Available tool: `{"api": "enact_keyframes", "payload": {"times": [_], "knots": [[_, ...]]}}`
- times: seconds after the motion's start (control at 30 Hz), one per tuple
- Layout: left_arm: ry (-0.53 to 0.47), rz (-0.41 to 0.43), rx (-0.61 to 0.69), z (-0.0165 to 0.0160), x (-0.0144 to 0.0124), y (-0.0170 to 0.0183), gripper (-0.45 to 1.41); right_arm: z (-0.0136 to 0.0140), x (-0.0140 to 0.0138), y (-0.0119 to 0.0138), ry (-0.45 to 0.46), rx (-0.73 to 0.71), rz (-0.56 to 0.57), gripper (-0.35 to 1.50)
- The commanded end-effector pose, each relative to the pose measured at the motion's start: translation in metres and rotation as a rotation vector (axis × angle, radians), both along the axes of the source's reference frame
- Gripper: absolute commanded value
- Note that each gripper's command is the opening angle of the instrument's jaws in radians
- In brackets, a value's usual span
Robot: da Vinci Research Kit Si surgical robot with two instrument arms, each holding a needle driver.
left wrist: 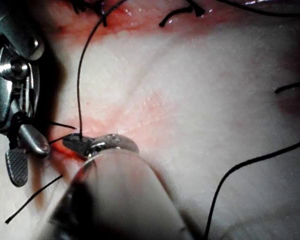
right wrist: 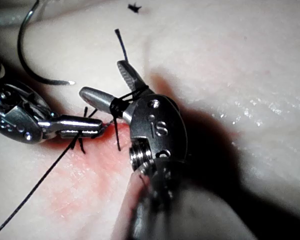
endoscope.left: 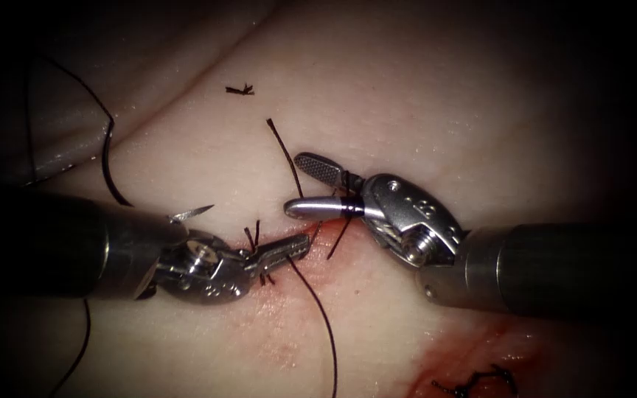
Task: Wound Closure
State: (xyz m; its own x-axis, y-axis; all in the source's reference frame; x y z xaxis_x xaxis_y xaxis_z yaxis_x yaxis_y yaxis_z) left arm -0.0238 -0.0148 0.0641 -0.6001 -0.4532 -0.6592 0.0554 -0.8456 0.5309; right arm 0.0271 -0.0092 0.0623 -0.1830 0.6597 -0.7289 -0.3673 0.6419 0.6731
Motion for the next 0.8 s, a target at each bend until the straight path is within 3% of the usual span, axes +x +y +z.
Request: {"api": "enact_keyframes", "payload": {"times": [0.03, 0.2, 0.8], "knots": [[0.000, 0.004, 0.004, 0.0002, -0.0005, -0.0004, -0.45, 0.0005, 0.0011, -0.0001, -0.028, 0.002, 0.001, 0.71], [0.004, 0.003, 0.020, -0.0009, -0.0005, 0.0005, -0.45, 0.0009, 0.0020, 0.0006, -0.129, 0.031, 0.003, 0.69], [0.007, 0.000, 0.035, -0.0017, -0.0004, 0.0018, -0.45, 0.0017, 0.0048, 0.0005, -0.219, 0.018, -0.043, 0.64]]}}
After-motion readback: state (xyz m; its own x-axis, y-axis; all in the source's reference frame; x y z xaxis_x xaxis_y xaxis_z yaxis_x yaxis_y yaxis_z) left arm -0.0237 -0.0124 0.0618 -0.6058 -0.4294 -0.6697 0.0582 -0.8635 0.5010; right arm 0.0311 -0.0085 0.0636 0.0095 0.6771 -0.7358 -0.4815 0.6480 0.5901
